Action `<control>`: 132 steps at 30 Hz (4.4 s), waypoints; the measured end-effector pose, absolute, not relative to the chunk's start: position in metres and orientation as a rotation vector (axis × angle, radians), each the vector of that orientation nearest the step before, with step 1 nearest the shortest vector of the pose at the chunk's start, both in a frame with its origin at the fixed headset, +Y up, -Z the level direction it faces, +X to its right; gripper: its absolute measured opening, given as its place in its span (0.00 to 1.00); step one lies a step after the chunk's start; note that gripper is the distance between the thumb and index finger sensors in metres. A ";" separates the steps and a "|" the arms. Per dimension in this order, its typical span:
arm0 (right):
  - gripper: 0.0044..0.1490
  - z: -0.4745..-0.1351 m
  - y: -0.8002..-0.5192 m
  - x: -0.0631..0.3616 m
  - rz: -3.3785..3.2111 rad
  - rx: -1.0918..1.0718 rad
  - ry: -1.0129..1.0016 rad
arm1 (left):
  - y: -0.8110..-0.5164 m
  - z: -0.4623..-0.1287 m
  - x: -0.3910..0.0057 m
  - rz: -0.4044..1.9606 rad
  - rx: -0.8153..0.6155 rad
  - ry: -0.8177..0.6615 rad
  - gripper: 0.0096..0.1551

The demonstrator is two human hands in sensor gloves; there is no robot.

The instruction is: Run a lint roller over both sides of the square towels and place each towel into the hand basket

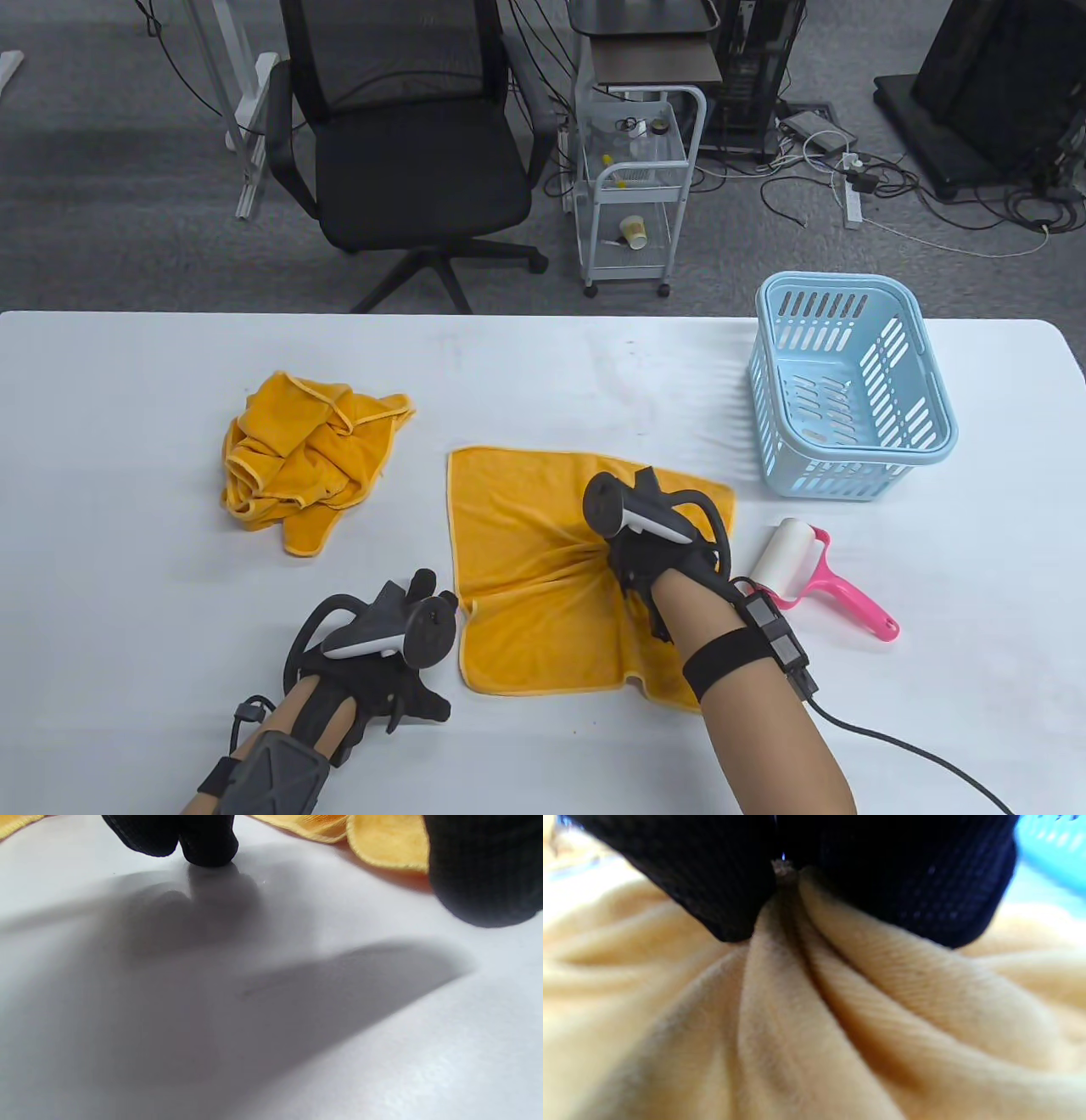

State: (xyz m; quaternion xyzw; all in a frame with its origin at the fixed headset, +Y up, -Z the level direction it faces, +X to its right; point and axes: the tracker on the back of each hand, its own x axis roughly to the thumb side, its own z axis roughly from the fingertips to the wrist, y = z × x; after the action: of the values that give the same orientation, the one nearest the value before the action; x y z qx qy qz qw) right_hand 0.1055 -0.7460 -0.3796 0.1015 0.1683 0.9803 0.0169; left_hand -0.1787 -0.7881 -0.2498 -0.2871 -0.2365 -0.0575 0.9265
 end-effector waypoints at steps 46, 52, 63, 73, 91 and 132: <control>0.49 -0.360 -0.585 0.209 2.850 -0.008 -0.337 | -0.792 -0.247 -0.175 -0.179 -0.604 -0.492 0.67; 0.50 -0.321 -0.644 0.180 2.947 0.114 -0.341 | -0.793 -0.248 -0.175 -0.178 -0.604 -0.491 0.67; 0.50 -0.300 -0.727 0.186 2.968 0.126 -0.214 | -0.792 -0.250 -0.176 -0.162 -0.604 -0.478 0.66; 0.50 -0.296 -0.727 0.191 2.960 0.150 -0.247 | -0.698 -0.307 -0.213 -0.039 -0.211 -0.286 0.45; 0.50 -0.289 -0.729 0.180 3.008 0.229 -0.249 | -0.718 -0.454 -0.306 -0.130 -0.088 0.294 0.31; 0.41 -0.250 -0.737 0.113 2.618 0.560 -0.286 | -0.636 -0.221 -0.050 0.037 0.080 -0.722 0.19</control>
State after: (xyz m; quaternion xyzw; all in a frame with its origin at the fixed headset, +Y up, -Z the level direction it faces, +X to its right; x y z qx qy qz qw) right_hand 0.1133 -0.7371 -0.2502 0.2027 -0.1036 0.9479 0.2227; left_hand -0.0504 -0.6356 -0.2205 0.0390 -0.3531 0.0182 0.9346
